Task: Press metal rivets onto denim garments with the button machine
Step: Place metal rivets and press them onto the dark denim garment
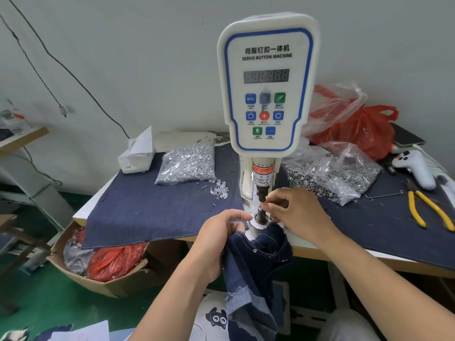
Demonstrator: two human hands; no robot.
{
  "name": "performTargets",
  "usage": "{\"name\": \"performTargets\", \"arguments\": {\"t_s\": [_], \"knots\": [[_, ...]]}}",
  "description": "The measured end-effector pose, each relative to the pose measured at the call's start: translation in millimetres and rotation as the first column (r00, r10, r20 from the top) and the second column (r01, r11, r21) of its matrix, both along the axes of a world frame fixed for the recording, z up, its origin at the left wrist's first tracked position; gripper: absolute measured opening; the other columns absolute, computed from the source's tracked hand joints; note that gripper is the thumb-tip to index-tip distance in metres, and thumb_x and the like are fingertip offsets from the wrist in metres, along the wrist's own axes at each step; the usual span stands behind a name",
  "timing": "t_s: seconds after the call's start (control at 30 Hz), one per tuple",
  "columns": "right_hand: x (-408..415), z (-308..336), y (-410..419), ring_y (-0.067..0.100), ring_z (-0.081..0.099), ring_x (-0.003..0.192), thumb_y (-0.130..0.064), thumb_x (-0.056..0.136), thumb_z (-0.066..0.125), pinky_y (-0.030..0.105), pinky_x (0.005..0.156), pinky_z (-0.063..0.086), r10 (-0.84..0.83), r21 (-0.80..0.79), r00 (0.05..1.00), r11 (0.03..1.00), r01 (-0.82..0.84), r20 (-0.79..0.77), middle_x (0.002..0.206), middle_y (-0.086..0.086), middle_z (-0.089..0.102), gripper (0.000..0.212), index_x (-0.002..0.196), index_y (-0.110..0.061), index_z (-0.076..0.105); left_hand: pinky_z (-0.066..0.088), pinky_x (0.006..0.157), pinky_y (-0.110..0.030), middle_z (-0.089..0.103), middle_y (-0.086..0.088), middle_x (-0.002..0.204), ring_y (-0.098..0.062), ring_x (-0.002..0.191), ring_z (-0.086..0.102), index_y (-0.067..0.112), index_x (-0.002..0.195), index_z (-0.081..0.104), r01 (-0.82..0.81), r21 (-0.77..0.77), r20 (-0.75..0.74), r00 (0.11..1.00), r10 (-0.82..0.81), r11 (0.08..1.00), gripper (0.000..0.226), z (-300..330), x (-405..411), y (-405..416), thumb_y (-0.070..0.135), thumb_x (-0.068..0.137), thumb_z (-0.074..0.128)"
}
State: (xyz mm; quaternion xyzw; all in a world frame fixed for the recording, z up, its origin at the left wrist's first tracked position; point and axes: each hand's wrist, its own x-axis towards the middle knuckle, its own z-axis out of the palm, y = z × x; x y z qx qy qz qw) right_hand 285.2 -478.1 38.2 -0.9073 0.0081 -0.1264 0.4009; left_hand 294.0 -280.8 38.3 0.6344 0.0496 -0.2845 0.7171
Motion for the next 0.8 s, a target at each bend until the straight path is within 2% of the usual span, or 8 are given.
{"name": "performTargets", "arguments": {"t_s": [0.1,0.23,0.47,0.57,0.6,0.7,0.8], "knots": [[0,0,-2,-0.008,0.063,0.065,-0.028,0.089,0.079,0.016,0.069,0.044,0.012,-0.029,1.0,1.0,-0.012,-0.013,0.06,-0.037,0.061,0.009,0.082,-0.032,0.075,0.042,0.051,-0.026,0.046,-0.001,0.059,-0.019,0.049,0.045,0.018,0.086,0.077,0.001,-0.014,-0.005,1.0,-0.001,1.0,0.027,1,0,-1,0.018,0.096,0.052],[1,-2,-3,-0.009,0.063,0.065,-0.03,0.087,0.081,0.009,0.065,0.041,-0.005,-0.009,1.0,1.0,0.005,-0.023,0.06,-0.036,0.063,0.003,0.086,-0.028,0.079,0.042,0.052,-0.027,0.046,-0.001,0.06,-0.019,0.05,0.045,0.019,0.085,0.078,0.008,-0.032,-0.002,1.0,-0.008,0.999,0.025,2,-1,-1,0.019,0.094,0.054],[-8,2,1,-0.005,0.065,0.072,-0.027,0.09,0.078,0.01,0.068,0.043,-0.049,0.026,0.999,0.998,0.048,0.015,0.073,-0.02,0.072,0.004,0.087,-0.029,0.078,0.043,0.057,-0.029,0.045,-0.001,0.061,-0.019,0.051,0.044,0.02,0.086,0.079,0.021,-0.063,-0.001,1.0,-0.021,0.998,0.021,0,-3,-1,0.021,0.092,0.059],[-33,0,4,0.0,0.066,0.079,-0.032,0.09,0.074,0.016,0.075,0.047,-0.068,0.138,0.993,0.989,0.054,0.098,0.082,-0.019,0.073,0.003,0.087,-0.032,0.075,0.042,0.06,-0.032,0.041,-0.002,0.063,-0.019,0.051,0.041,0.018,0.089,0.078,0.034,-0.146,0.0,0.999,-0.035,0.989,0.02,-2,-2,1,0.021,0.092,0.058],[-44,-2,7,0.001,0.065,0.086,-0.039,0.088,0.073,0.016,0.08,0.045,-0.027,0.123,0.991,0.992,0.011,0.127,0.088,-0.021,0.071,0.004,0.086,-0.035,0.074,0.042,0.059,-0.033,0.04,-0.003,0.064,-0.02,0.052,0.041,0.018,0.09,0.077,0.039,-0.186,0.002,0.999,-0.039,0.982,0.02,-3,-2,1,0.022,0.093,0.057],[-69,-13,14,-0.001,0.048,0.108,-0.063,0.082,0.064,0.017,0.095,0.029,0.148,-0.113,0.982,0.984,-0.136,0.113,0.101,-0.027,0.057,0.024,0.091,-0.042,0.07,0.047,0.056,-0.031,0.04,-0.002,0.065,-0.018,0.053,0.044,0.018,0.092,0.074,0.091,-0.279,0.042,0.996,-0.082,0.956,0.019,-3,-3,1,0.024,0.092,0.056],[-77,-23,14,-0.002,0.037,0.111,-0.068,0.081,0.066,0.03,0.096,0.027,0.162,-0.241,0.986,0.959,-0.146,0.048,0.106,-0.03,0.049,0.031,0.1,-0.043,0.066,0.045,0.057,-0.03,0.041,-0.003,0.07,-0.017,0.058,0.044,0.016,0.095,0.07,0.164,-0.327,0.141,0.982,-0.124,0.931,0.015,-6,-6,1,0.022,0.085,0.061]]}}
